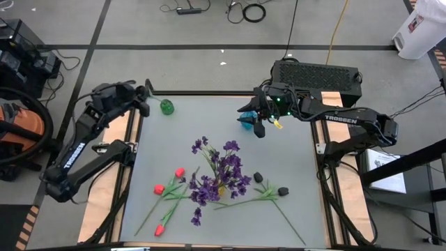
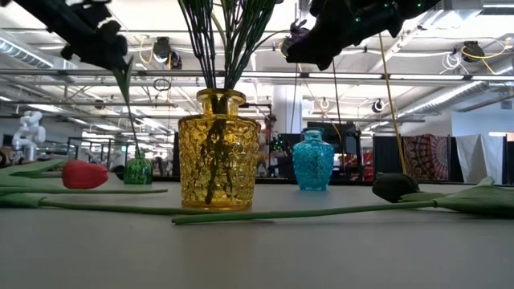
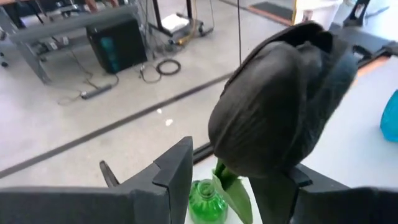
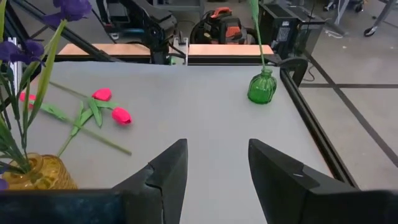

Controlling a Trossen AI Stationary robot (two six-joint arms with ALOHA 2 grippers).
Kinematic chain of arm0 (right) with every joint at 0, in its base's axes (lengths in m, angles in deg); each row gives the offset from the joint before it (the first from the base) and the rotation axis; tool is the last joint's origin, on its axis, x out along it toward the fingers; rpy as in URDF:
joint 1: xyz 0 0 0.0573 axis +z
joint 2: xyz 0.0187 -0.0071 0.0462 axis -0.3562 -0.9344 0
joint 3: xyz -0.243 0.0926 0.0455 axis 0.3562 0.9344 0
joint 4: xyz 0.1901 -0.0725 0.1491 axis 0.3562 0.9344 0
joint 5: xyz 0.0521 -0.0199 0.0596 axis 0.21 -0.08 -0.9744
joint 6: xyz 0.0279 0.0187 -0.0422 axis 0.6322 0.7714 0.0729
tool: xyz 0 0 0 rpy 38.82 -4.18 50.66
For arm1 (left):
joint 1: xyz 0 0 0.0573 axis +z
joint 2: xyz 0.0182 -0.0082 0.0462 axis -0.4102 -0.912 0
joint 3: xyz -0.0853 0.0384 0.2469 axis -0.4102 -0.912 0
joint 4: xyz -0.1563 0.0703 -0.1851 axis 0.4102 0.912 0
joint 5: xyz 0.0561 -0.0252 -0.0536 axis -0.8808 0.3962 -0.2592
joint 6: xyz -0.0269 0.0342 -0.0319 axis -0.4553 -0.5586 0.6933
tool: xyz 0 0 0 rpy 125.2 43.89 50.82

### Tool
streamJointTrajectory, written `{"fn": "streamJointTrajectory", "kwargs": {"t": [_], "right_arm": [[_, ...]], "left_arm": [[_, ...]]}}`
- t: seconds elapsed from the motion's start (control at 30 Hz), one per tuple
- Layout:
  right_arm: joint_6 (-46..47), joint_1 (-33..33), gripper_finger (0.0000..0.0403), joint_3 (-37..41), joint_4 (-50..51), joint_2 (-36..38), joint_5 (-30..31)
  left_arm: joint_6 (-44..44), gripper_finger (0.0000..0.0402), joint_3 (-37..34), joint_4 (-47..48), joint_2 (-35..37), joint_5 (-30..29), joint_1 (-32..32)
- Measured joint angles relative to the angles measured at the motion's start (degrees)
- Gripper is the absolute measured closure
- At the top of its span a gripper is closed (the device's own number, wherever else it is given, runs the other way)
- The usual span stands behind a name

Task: Sort flowers into vase by color
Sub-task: Put the bottom black flower into the green vase

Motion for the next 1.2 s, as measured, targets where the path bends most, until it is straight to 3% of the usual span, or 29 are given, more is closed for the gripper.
{"fn": "streamJointTrajectory", "kwargs": {"t": [0.3, 0.5, 0.7, 1.2], "right_arm": [[-0.56, -0.01, 0.0241, 0.00, 0.47, -0.02, 0.00], [-1.40, 0.00, 0.0241, 0.07, 1.10, -0.02, 0.00], [-1.45, 0.00, 0.0241, 0.09, 1.16, -0.02, -0.01], [-0.02, -0.01, 0.0241, 0.09, 1.66, -0.02, -0.02]], "left_arm": [[-0.45, 0.0251, -0.03, -1.95, -8.48, 0.08, 0.00], [-0.56, 0.0251, -0.03, 3.01, -11.74, 0.13, -0.02], [-1.65, 0.0251, -0.06, 7.90, -12.03, 0.21, 0.00], [-1.77, 0.0251, 0.96, 8.72, -11.65, 0.19, -0.02]]}}
